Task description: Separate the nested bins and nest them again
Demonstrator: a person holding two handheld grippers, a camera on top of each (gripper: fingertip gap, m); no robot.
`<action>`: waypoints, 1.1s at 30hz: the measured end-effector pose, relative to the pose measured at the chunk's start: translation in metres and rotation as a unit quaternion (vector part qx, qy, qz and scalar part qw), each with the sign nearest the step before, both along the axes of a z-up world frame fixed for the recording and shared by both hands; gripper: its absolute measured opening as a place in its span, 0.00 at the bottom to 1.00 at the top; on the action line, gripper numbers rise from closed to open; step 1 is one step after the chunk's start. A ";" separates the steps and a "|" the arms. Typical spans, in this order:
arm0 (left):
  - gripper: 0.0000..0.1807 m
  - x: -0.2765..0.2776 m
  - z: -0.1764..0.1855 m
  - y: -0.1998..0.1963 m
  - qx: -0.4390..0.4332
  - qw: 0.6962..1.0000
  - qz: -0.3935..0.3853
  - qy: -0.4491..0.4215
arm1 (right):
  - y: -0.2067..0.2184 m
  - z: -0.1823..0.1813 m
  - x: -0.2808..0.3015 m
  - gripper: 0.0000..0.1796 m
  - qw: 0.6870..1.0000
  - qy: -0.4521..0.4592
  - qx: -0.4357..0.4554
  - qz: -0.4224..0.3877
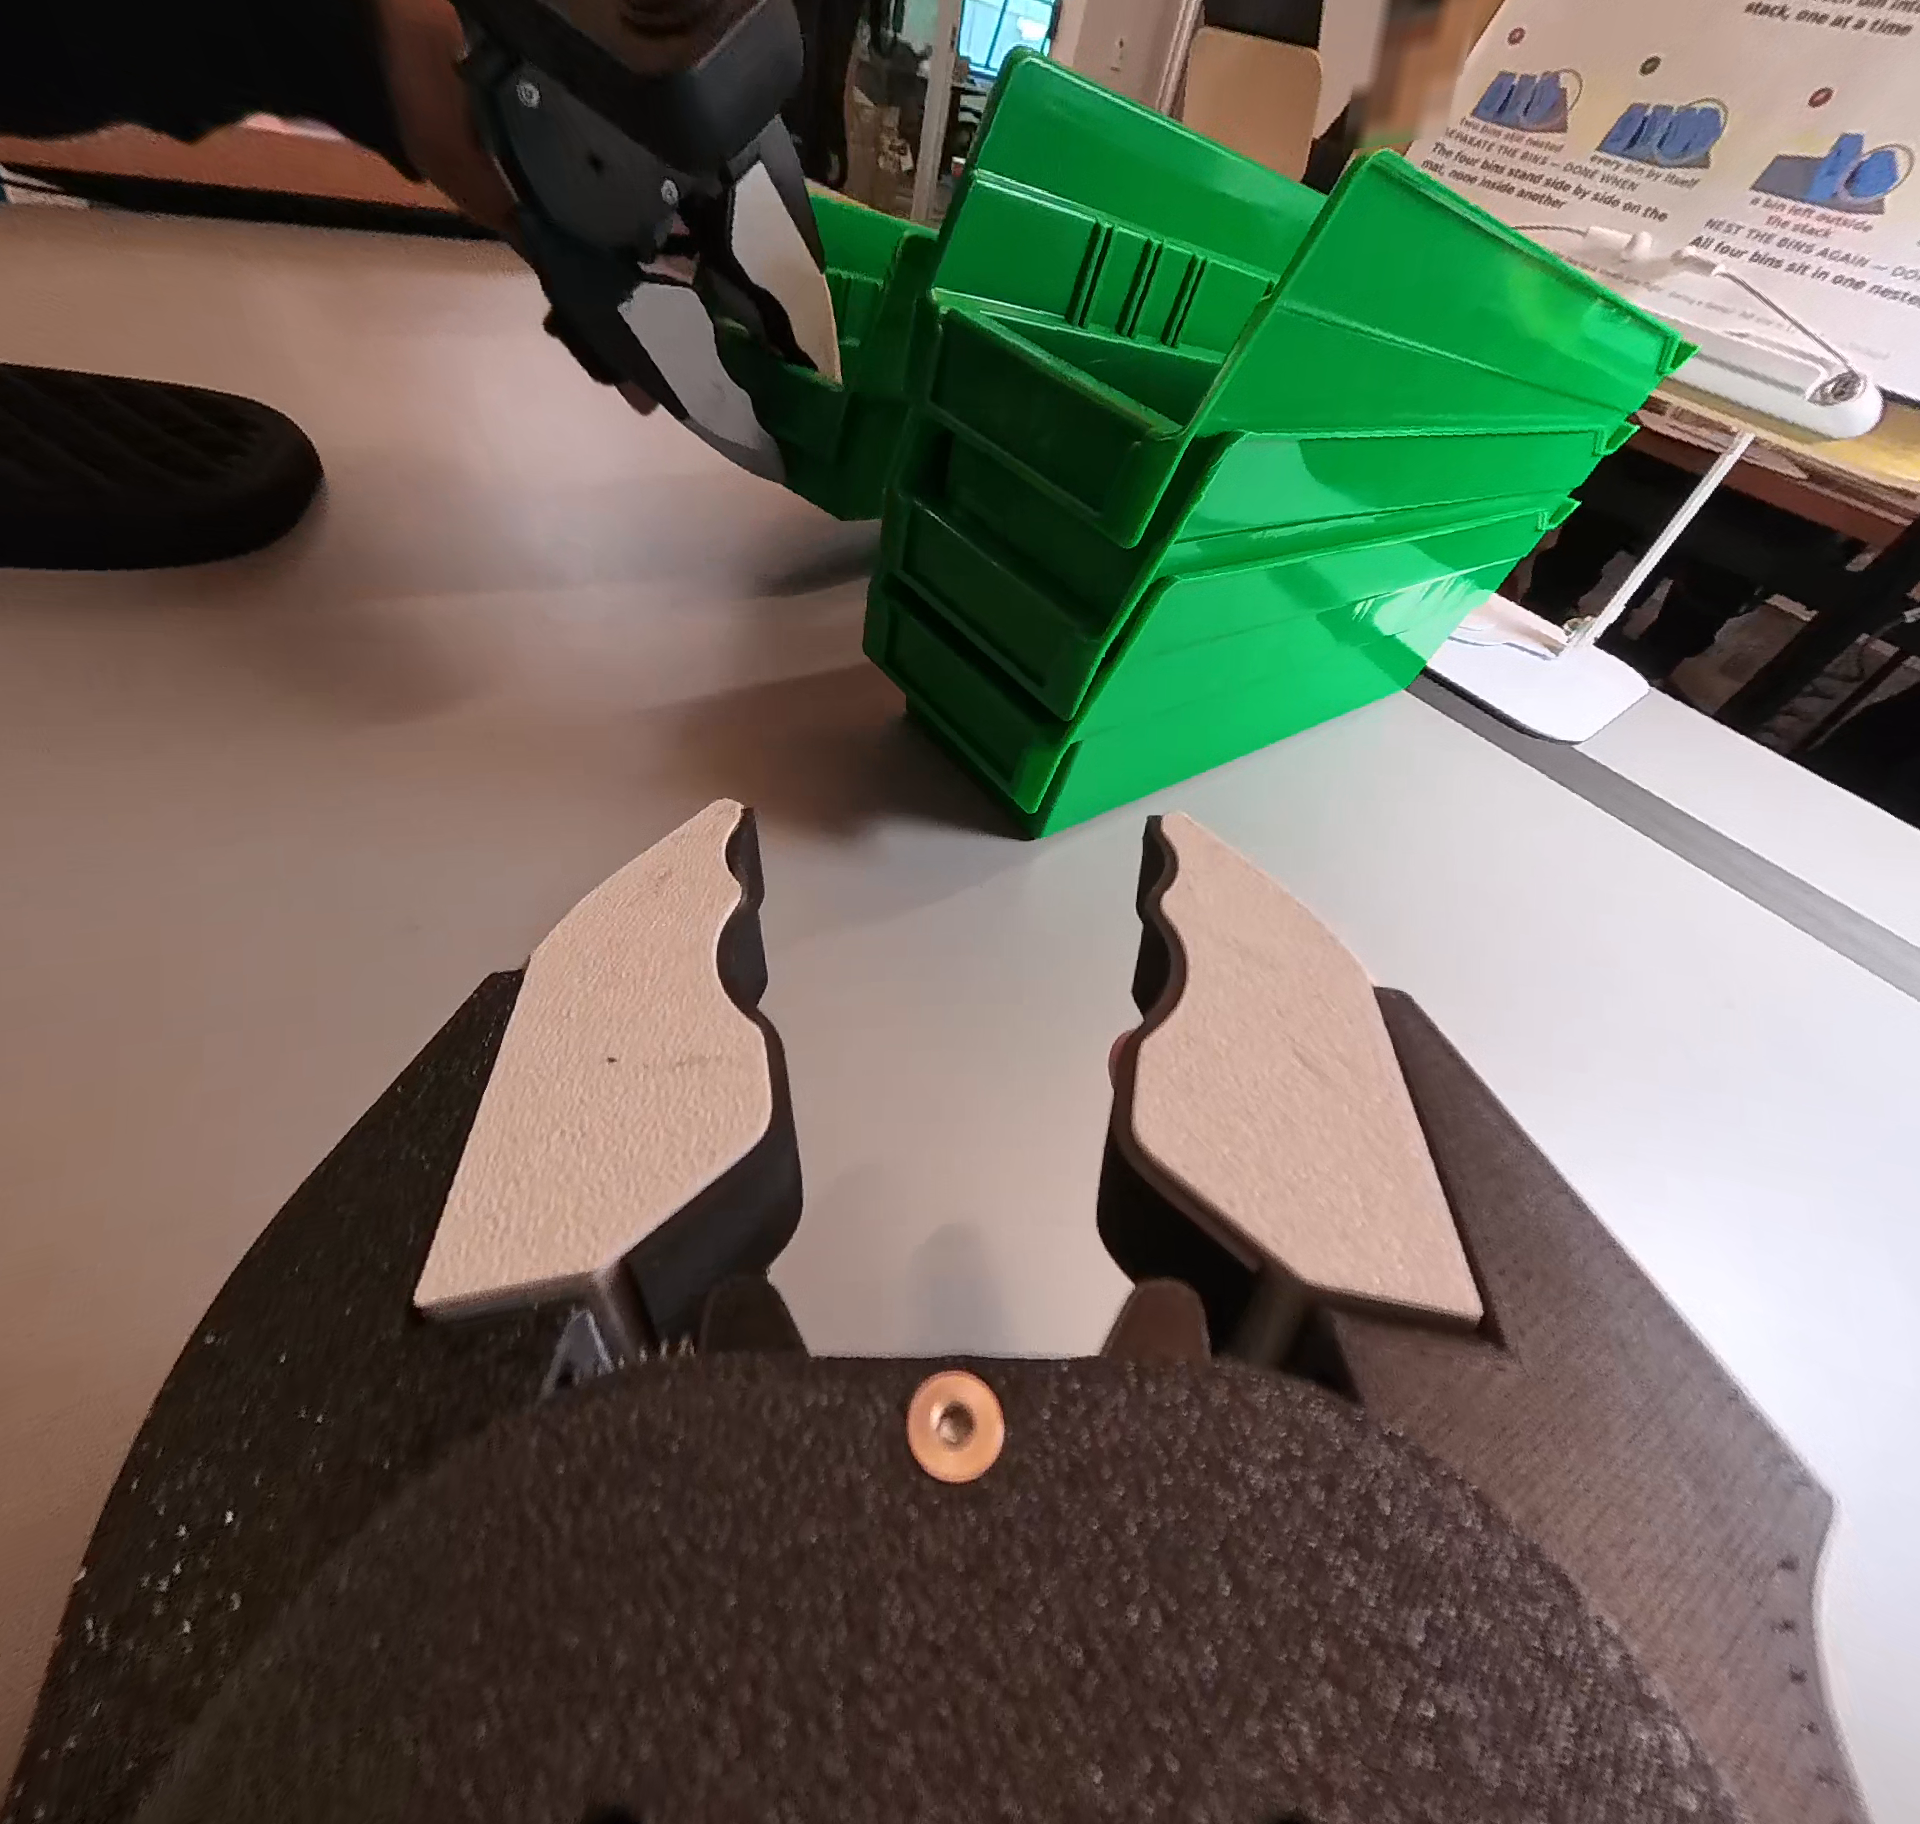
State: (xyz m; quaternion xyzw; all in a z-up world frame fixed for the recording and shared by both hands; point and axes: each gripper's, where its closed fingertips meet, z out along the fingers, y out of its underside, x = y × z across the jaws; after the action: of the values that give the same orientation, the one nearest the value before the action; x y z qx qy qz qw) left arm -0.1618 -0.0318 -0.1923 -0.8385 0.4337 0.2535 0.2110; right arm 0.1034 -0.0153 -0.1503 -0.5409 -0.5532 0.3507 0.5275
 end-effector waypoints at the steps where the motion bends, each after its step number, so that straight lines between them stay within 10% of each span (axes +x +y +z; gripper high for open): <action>1: 0.16 -0.001 -0.002 0.001 0.004 1.000 -0.003 0.001 | 0.000 0.000 0.000 0.39 1.000 0.001 0.000 0.000; 18: 0.17 -0.006 -0.030 0.002 0.039 0.998 -0.032 0.022 | 0.001 -0.004 -0.002 0.38 1.000 -0.008 -0.001 -0.001; 26: 0.23 0.043 0.020 -0.003 0.146 0.984 -0.053 -0.083 | 0.002 -0.005 -0.002 0.38 1.000 -0.011 0.000 -0.003; 29: 0.23 0.073 0.054 -0.010 0.211 0.945 -0.037 -0.246 | 0.002 -0.004 -0.002 0.38 1.000 -0.011 0.006 -0.007; 33: 0.22 0.097 0.085 -0.026 0.261 0.814 0.038 -0.517 | 0.009 0.007 -0.003 0.37 0.999 -0.011 0.031 -0.021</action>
State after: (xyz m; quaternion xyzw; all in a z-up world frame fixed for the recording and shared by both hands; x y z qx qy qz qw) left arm -0.0648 -0.0577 -0.1077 -0.7751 0.1459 -0.1062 0.6056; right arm 0.1002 -0.0062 -0.1432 -0.5398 -0.5577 0.3166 0.5454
